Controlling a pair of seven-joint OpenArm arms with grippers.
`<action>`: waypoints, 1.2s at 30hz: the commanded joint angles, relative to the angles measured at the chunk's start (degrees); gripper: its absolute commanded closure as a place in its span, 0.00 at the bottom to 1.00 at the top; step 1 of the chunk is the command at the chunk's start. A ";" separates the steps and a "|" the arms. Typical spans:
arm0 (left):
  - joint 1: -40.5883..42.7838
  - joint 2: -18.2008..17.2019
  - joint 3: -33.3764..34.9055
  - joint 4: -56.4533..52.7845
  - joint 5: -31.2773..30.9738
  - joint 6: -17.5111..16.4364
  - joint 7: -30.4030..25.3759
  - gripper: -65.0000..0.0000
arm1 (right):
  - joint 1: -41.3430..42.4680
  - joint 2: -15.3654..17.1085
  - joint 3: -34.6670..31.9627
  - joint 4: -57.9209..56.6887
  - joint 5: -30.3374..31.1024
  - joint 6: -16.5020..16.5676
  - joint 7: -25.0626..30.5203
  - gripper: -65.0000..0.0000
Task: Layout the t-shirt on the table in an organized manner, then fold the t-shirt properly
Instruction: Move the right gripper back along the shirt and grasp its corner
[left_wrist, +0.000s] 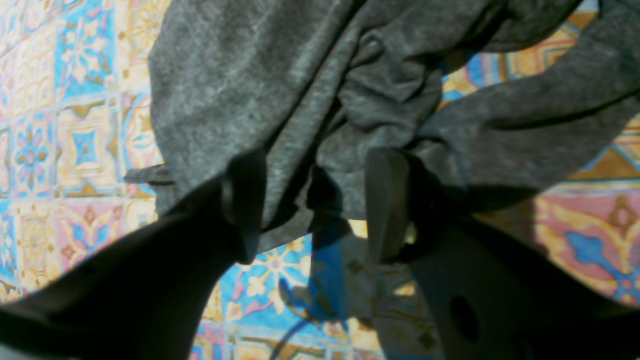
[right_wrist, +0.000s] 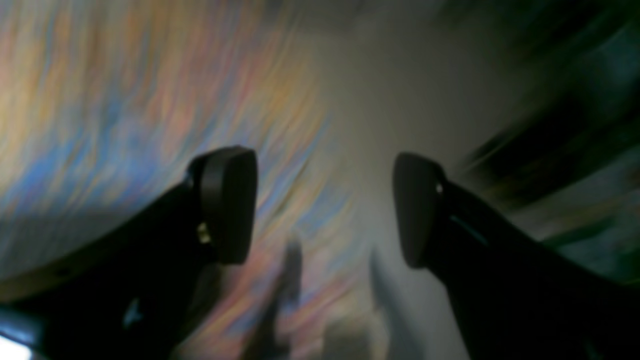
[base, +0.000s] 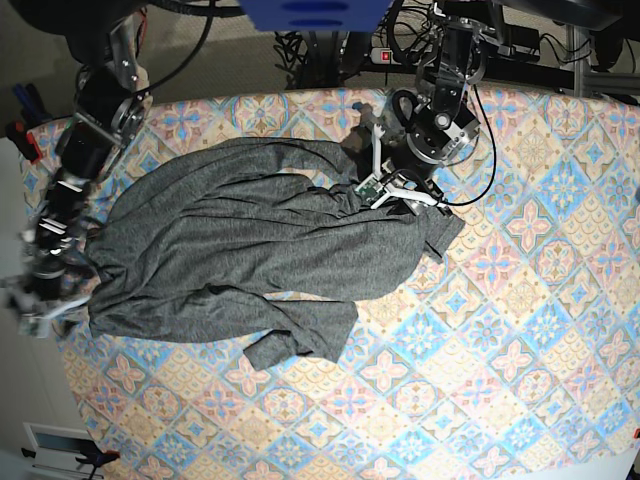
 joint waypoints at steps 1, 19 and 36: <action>-0.50 -0.06 -0.02 0.96 -0.45 0.42 -1.03 0.52 | -2.12 0.66 0.75 2.19 -0.03 1.42 -1.58 0.37; -0.33 0.29 2.35 0.96 -0.54 0.42 -0.85 0.52 | -12.23 -2.24 7.96 8.61 -0.03 9.68 -4.65 0.37; -0.33 0.29 2.35 0.96 -1.07 0.42 -0.85 0.52 | -18.12 -13.75 7.96 22.32 0.06 17.42 -4.92 0.37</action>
